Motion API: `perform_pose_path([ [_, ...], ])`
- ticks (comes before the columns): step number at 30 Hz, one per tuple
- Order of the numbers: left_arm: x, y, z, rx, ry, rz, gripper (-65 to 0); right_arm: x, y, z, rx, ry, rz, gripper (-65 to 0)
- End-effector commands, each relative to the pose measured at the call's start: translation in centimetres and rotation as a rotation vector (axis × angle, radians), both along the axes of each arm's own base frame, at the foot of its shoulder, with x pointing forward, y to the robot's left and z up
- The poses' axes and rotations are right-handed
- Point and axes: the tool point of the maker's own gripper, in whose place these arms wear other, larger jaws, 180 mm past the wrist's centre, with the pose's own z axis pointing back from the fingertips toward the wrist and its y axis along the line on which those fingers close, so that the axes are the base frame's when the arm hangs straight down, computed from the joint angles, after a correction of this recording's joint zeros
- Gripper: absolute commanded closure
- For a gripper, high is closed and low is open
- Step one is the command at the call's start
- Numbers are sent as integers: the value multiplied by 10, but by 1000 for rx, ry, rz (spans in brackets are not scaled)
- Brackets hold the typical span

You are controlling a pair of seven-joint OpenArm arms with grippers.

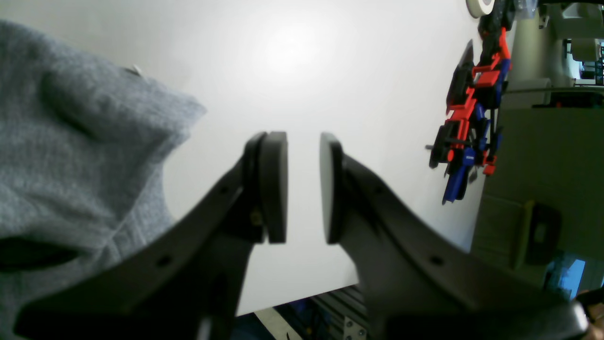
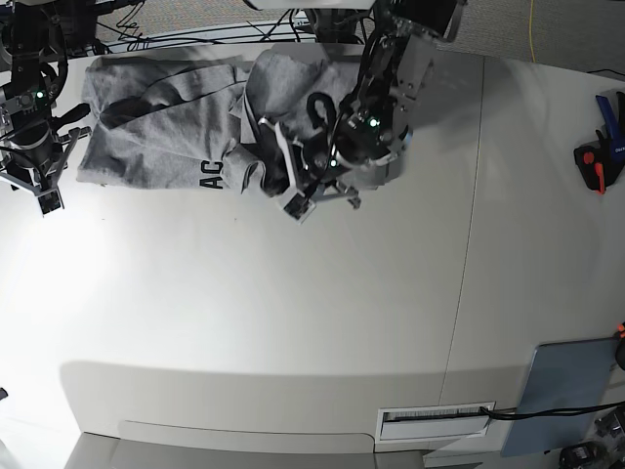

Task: Fold the T-shirt properly
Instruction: 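Release and smooth the folded-over end with the left gripper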

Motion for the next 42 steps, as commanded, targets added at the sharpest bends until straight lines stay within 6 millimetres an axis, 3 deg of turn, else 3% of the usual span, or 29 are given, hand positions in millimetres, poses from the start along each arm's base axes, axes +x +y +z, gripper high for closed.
perform_pose_path([
  [1, 7, -12, 18, -54, -43, -12, -11, 6, -5, 14, -33, -38, 3, -126],
  [8, -31, -57, 22, -152, 5, -203, -11, 6, -5, 14, -33, -39, 4, -126],
  [14, -52, -92, 26, -169, 4, -215, -11, 6, -5, 14, -33, -37, 2, -126],
  [22, -23, -98, 51, -221, -13, -109, -11, 6, -5, 14, -34, -37, 2, -126],
  [26, -21, -85, 55, -244, 20, -139, -11, 6, -5, 14, -33, -38, 2, -126],
  [29, -21, -65, 49, -256, 52, -122, -11, 6, -5, 14, -33, -39, 3, -126],
  [36, -46, -18, 33, -237, 64, -119, -11, 6, -5, 14, -29, -40, 4, -126],
  [42, -51, 14, 9, -142, 87, -104, -14, -9, 9, -9, 87, 61, 2, -127],
])
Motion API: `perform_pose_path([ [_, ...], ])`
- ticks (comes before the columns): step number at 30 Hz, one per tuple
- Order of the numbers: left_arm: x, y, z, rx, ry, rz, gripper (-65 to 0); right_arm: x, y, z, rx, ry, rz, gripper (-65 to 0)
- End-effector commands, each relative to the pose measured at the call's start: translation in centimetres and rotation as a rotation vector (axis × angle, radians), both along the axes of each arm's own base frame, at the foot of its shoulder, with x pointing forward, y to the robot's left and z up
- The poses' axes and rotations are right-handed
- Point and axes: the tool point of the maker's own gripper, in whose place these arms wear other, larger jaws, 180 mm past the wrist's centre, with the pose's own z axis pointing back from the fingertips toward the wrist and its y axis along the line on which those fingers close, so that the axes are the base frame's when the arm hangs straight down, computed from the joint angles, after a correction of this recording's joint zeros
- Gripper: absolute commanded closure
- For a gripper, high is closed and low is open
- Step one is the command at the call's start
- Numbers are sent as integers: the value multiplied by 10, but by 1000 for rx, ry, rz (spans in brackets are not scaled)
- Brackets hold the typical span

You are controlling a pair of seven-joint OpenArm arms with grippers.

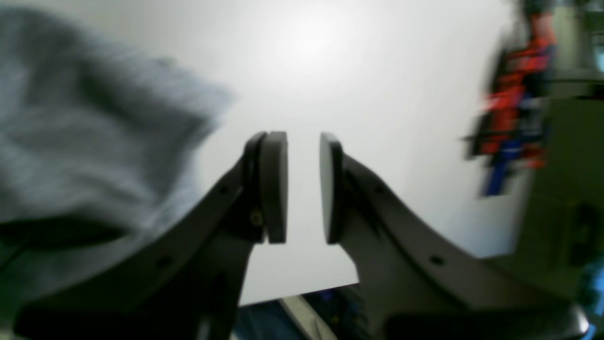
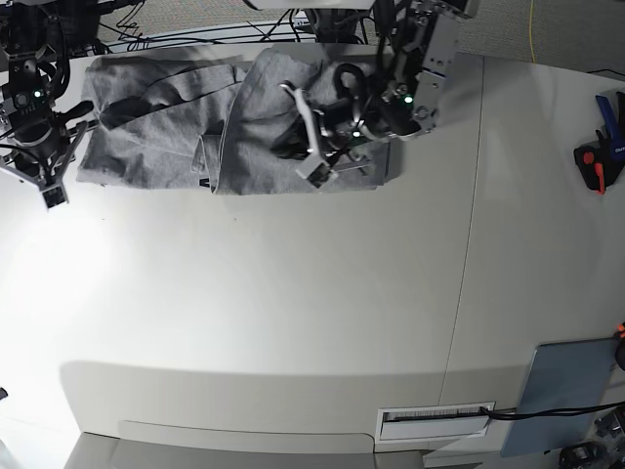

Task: Fold the T-shirt properly
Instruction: 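Release and smooth the folded-over end with the left gripper, then grasp the strip end with the right gripper while the left holds the fold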

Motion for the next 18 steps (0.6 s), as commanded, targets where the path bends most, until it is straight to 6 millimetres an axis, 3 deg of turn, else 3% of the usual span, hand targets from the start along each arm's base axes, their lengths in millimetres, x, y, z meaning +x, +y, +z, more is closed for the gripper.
perform_pose_path([
  [1, 4, -3, 13, -46, -29, 0, -29, 0, -3, 6, -26, 3, 26, -127],
  [6, 1, 8, 5, -11, -24, -7, -130, -22, -6, -20, -15, 141, 61, -127],
  [14, 1, 8, 5, -10, -26, -6, -132, -38, 17, -40, 99, 278, 187, -130],
  [18, 1, 8, 5, -10, -25, -6, -132, -38, 19, -41, 98, 288, 213, -287],
])
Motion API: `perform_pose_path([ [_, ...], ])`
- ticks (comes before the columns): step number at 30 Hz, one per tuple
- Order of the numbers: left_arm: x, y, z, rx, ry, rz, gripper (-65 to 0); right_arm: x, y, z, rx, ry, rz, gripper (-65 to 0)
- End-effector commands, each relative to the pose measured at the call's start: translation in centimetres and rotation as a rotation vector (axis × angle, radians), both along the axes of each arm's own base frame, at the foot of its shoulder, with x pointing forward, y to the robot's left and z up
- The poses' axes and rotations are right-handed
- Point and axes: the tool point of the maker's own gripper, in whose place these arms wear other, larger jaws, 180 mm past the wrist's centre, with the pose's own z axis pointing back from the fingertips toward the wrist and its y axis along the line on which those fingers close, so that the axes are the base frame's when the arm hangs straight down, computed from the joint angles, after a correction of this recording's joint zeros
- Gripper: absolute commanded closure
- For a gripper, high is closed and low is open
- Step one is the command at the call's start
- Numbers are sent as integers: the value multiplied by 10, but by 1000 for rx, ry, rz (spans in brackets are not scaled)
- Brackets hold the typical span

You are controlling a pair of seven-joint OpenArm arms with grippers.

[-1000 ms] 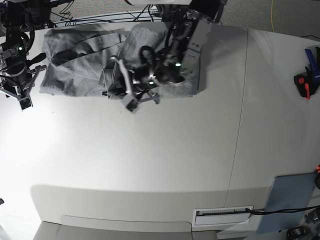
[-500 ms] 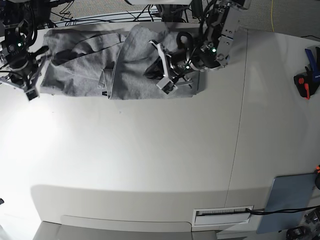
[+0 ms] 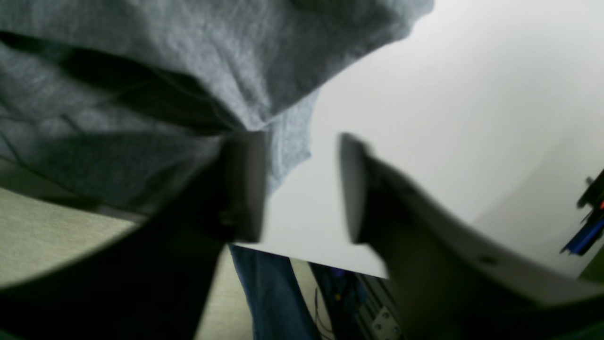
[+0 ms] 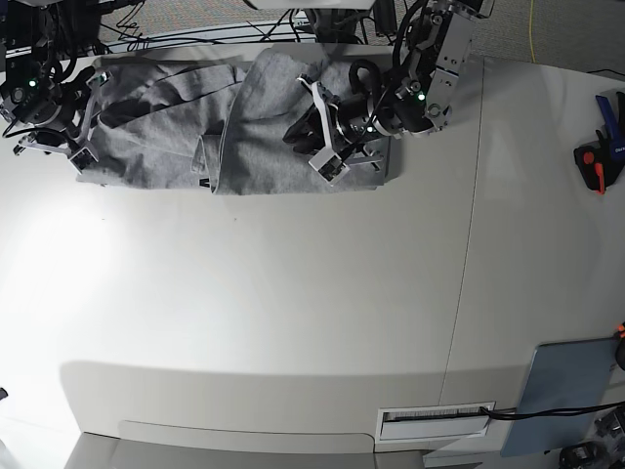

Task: Fold the T-shirt properly
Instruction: 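Grasp the strip end with the right gripper while the left holds the fold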

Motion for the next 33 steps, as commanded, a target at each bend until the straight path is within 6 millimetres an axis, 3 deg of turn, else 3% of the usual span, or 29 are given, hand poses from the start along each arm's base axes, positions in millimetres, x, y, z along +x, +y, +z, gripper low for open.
perform_pose_path([
  [1, 6, -5, 14, -46, -34, 5, -132, 7, -4, 10, -19, -25, 16, -301],
  [5, 7, -5, 14, -46, -35, 6, -132, 9, -5, 11, -17, -39, -4, -303],
  [12, 12, 6, 12, -27, -29, 34, -132, 19, -31, 19, -49, -149, -177, -303],
  [18, 27, 34, 7, 6, -23, 116, -132, -2, -67, -2, 112, -106, -389, -303],
  [23, 35, 46, 14, -45, -17, 169, -131, -16, -52, -29, 441, -27, -497, -303],
  [28, 34, 43, 15, -65, -9, 168, -131, -11, -51, -50, 597, 0, -595, -303],
  [33, 34, 44, 15, -63, -8, 168, -131, -5, -45, -57, 685, 37, -600, -303],
])
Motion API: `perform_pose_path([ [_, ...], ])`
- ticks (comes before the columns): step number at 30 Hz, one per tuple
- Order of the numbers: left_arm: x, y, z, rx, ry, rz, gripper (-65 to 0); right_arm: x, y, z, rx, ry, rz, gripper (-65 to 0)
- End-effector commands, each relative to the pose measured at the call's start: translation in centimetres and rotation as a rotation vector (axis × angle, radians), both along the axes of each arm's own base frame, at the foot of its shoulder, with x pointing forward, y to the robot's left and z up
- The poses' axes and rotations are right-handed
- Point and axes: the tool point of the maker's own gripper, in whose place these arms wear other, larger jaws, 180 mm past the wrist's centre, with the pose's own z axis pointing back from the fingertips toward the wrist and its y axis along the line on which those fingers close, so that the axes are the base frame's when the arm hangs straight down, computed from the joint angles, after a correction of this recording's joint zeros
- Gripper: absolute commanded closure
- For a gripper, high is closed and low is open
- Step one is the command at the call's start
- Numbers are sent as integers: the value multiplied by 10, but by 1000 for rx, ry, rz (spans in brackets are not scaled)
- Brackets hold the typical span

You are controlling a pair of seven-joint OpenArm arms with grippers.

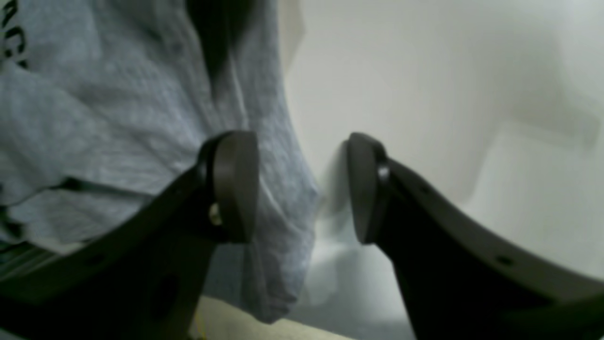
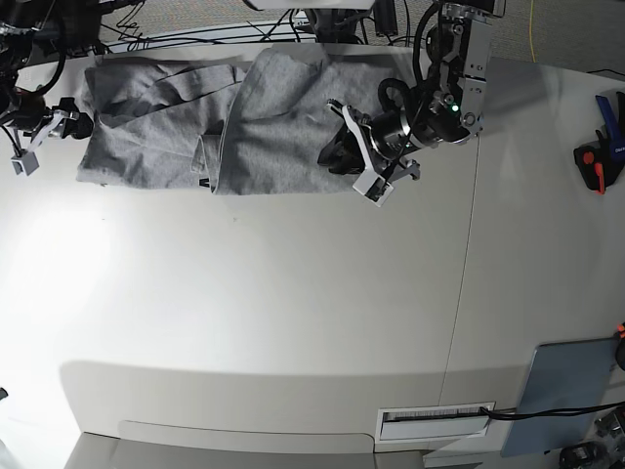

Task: Fold the T-shirt properly
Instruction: 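Grasp the strip end with the right gripper while the left holds the fold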

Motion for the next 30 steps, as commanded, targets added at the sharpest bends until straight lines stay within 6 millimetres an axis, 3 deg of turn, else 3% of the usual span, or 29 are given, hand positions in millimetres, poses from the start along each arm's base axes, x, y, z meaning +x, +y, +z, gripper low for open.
perform_pose_path([
  [1, 6, -3, 13, -33, -40, 0, -131, -5, -1, 1, -4, 30, 23, -303],
  [8, 6, -3, 13, -35, -42, 1, -131, -6, 11, 0, 35, 33, 60, -303],
  [15, 6, -3, 13, -35, -42, 1, -131, -15, 48, -23, 72, 114, 183, -303],
  [22, 6, -3, 13, -34, -42, 1, -131, -15, 67, -32, 118, 116, 174, -303],
  [26, 6, -2, 12, -23, -44, 1, -131, -16, 65, -35, 100, 130, 157, -300],
  [30, 7, 2, 7, 19, -49, 0, -131, -5, 42, -25, 61, 65, 81, -300],
])
